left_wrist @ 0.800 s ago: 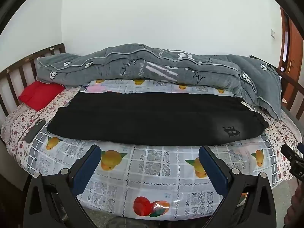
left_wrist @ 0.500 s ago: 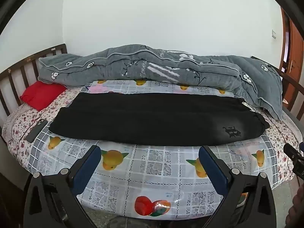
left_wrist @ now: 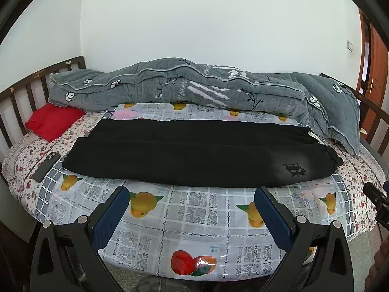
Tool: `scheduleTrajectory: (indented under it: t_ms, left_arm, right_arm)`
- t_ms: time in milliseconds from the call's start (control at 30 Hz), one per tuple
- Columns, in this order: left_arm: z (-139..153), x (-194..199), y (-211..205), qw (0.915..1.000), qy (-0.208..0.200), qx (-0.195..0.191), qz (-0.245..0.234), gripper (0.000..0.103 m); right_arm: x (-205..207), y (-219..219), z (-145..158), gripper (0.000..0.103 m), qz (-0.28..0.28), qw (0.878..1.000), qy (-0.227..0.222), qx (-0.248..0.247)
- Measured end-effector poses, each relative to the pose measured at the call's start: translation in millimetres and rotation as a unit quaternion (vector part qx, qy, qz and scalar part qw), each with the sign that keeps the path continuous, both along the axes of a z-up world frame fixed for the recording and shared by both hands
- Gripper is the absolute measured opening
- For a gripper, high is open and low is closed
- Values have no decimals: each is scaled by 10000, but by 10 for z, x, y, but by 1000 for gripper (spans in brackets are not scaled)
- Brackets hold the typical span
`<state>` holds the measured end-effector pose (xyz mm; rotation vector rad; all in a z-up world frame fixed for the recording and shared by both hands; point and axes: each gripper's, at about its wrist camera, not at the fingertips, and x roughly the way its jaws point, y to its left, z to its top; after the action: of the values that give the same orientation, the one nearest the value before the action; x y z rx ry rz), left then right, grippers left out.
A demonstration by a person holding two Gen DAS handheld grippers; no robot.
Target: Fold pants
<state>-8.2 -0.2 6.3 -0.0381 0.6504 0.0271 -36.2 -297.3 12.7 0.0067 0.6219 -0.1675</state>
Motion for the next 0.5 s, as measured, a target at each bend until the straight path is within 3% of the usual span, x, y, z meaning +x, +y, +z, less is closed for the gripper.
scheduleTrajectory:
  t_ms: [500]
  left_arm:
    - [56,-24,-20,10000,-21,-21,-6,103]
  right_arm:
    - [-34,44,28,102,49,10000,-65,1]
